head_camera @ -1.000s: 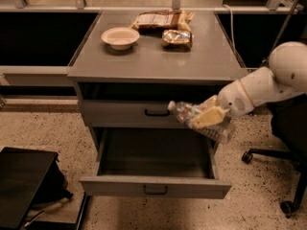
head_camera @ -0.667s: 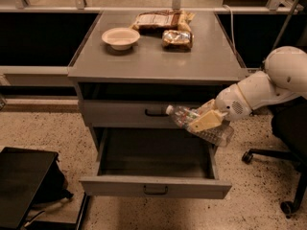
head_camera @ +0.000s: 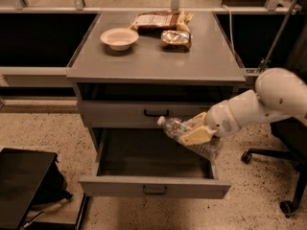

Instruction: Place water bottle into middle drawer

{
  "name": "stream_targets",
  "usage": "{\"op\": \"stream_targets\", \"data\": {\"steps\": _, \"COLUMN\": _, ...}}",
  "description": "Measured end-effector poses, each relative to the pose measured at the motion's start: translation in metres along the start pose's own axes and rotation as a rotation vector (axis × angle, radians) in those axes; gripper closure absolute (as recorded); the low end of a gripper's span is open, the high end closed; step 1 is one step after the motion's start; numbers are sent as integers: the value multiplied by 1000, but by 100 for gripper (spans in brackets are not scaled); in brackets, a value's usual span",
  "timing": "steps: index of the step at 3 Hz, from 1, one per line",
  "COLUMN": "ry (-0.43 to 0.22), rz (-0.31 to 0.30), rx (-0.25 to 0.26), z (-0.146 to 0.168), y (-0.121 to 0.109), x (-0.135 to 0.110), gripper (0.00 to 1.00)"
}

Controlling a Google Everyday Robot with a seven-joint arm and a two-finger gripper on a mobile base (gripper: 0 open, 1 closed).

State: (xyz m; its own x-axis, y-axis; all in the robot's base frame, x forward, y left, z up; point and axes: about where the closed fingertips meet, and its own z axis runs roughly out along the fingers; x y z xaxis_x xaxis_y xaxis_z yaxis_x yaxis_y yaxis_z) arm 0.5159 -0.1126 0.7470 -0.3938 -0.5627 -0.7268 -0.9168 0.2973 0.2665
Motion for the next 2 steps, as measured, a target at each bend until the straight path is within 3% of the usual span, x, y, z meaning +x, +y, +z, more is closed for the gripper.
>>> {"op": "stream_targets", "data": {"steps": 1, "ry": -130, "rz": -36, "rx": 8, "z": 42, "y": 24, "x": 4, "gripper": 100}}
{"op": "stream_targets", "data": {"steps": 2, "ry": -172, "rz": -60, "rx": 58, "z": 48, "y": 19, "x": -12, "gripper": 100}}
